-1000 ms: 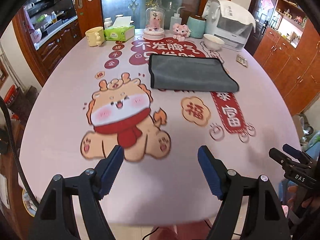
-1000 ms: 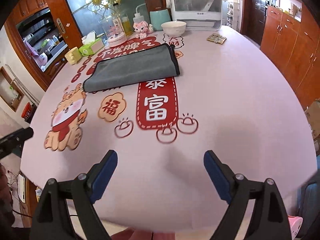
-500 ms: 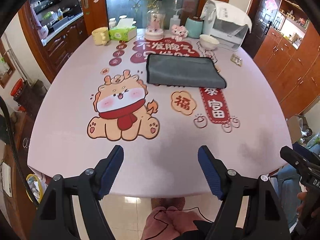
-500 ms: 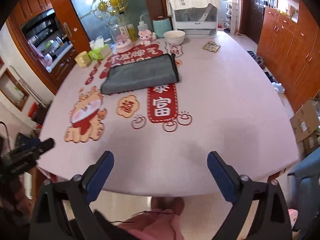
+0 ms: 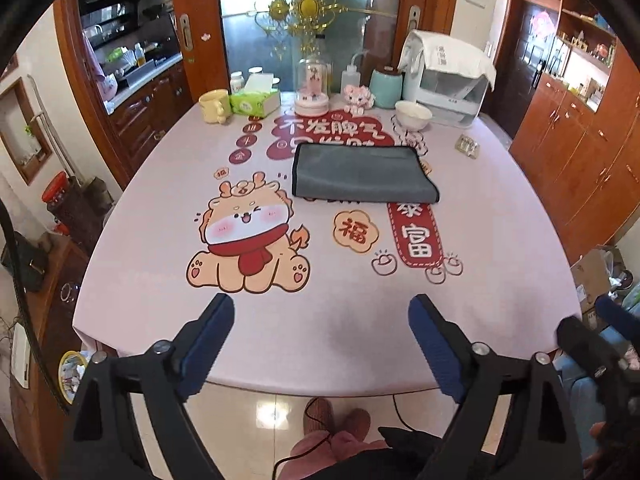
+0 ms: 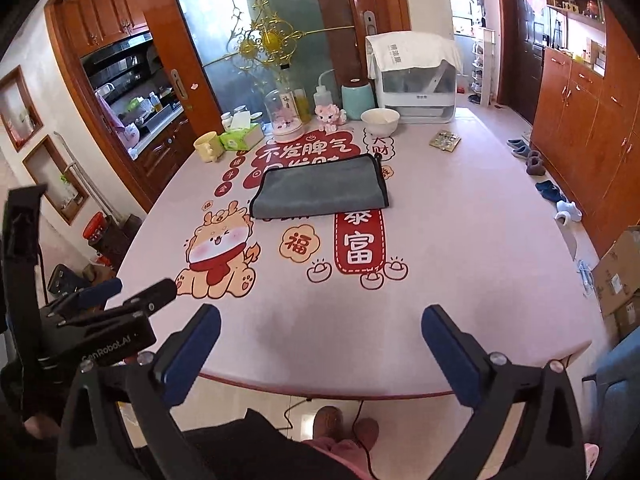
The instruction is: Fold towel
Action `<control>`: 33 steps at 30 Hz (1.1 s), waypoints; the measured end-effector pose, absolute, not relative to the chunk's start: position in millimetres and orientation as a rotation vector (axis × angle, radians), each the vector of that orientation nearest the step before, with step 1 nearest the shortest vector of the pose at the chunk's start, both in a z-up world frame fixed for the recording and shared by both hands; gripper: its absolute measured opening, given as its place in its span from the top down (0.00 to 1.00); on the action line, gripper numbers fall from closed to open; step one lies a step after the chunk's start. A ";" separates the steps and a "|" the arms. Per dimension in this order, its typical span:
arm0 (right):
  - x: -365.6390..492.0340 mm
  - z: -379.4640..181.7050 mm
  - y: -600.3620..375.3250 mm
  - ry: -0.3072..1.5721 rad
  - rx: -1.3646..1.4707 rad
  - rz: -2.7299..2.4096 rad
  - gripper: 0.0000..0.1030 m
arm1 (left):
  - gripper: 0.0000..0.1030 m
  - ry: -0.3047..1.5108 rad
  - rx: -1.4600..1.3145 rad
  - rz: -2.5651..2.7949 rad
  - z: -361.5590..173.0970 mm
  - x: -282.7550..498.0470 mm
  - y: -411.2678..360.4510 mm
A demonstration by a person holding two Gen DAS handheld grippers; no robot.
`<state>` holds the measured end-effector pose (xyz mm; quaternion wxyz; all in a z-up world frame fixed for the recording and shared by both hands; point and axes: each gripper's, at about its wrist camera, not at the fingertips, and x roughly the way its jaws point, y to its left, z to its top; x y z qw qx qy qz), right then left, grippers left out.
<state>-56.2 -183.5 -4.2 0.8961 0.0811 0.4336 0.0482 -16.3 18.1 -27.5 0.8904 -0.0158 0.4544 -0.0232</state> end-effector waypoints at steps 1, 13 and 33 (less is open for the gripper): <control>-59.0 -4.8 -184.0 0.898 0.174 0.097 0.00 | 0.09 0.937 -0.035 -0.048 -26.8 -18.7 18.1; -78.0 -11.8 -187.3 0.880 0.196 0.050 0.00 | 0.02 0.829 -0.015 -0.014 -10.0 -47.1 14.8; -84.7 -8.1 -186.1 0.861 0.189 0.047 0.00 | 0.01 0.768 -0.016 -0.009 -1.8 -57.0 11.6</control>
